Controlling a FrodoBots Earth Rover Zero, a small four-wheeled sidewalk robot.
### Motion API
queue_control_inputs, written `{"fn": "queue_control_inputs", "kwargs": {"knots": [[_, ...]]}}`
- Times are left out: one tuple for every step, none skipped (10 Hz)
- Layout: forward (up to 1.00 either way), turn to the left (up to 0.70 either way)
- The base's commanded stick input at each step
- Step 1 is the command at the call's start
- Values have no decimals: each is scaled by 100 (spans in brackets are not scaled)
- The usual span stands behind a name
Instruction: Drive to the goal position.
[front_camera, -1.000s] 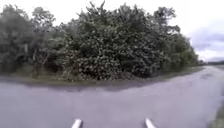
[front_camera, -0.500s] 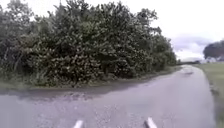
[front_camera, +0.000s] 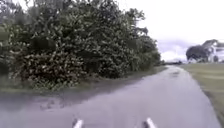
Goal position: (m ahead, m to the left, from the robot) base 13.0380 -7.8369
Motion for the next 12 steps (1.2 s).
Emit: {"fn": "queue_control_inputs", "kwargs": {"knots": [[85,-34],[85,-34],[85,-34],[85,-34],[85,-34],[85,-34],[85,-34],[85,-34],[85,-34],[85,-34],[85,-34],[85,-34]]}}
